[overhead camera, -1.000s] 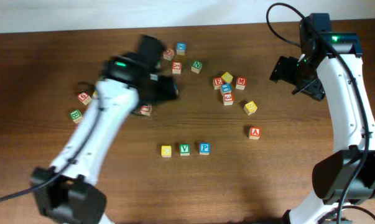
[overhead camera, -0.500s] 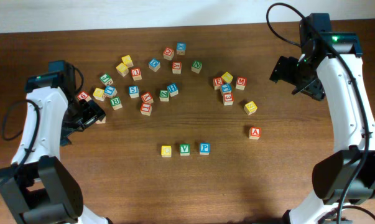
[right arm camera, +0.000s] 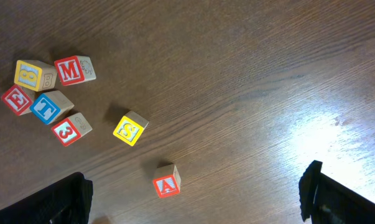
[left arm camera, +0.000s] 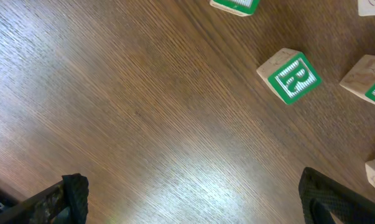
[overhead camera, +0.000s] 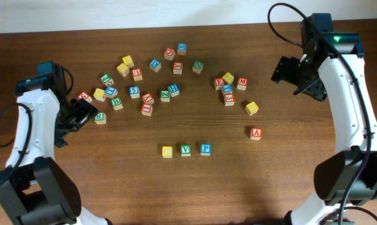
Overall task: Spell out CVPR
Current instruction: 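Move the left gripper to the green R block and grasp it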
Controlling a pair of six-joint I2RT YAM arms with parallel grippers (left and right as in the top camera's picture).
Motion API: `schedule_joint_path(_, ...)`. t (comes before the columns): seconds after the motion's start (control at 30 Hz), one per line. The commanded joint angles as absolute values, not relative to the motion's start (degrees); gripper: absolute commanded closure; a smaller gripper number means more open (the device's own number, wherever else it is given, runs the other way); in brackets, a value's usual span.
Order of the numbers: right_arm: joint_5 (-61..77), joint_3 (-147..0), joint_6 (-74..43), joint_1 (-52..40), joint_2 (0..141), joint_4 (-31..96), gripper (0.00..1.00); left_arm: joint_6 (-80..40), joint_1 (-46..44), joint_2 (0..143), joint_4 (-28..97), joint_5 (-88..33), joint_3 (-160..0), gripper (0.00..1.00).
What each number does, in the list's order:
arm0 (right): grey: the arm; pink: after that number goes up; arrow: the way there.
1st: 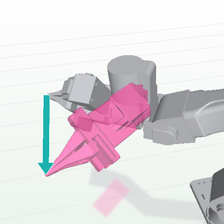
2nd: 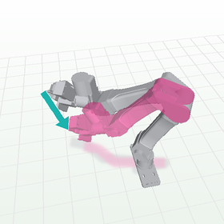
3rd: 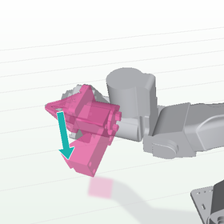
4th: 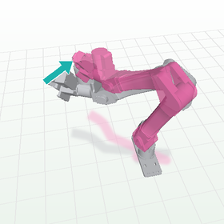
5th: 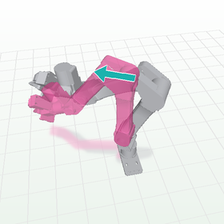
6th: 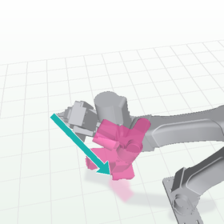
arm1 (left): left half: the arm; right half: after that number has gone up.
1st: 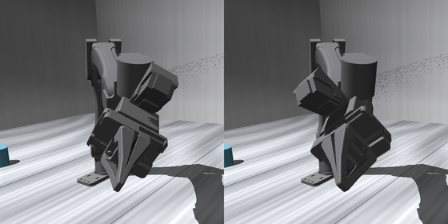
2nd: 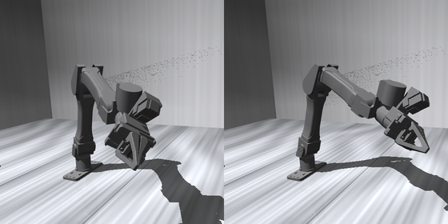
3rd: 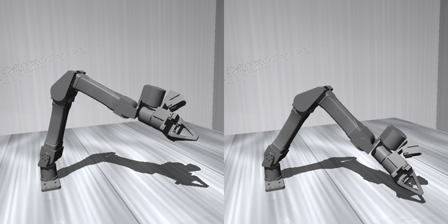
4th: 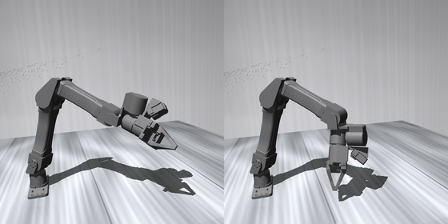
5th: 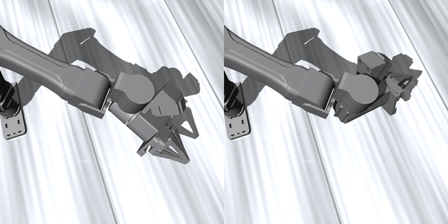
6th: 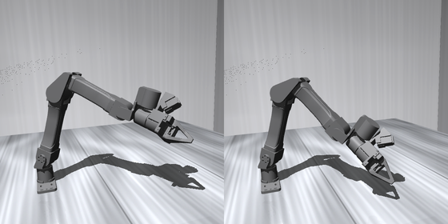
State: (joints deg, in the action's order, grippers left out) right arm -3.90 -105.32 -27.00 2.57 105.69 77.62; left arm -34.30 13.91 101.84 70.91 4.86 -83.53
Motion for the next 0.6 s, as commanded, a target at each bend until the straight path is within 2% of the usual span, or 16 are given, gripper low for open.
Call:
schedule_joint_path(0.0,-5.0,-105.9,-27.2,2.7,105.6,77.6,0.02,-35.3,14.0,101.6,70.8,4.0,-83.2,0.01)
schedule_joint_path(0.17,-5.0,-105.9,-27.2,2.7,105.6,77.6,0.02,-38.1,16.2,101.6,69.0,3.8,-83.2,0.01)
schedule_joint_path(0.4,-5.0,-105.9,-27.2,2.7,105.6,77.6,0.02,-40.1,24.7,101.6,69.3,1.9,-83.2,0.01)
schedule_joint_path(0.57,-5.0,-105.9,-27.2,2.7,105.6,77.6,0.02,-40.1,24.9,101.6,70.1,1.9,-83.2,0.01)
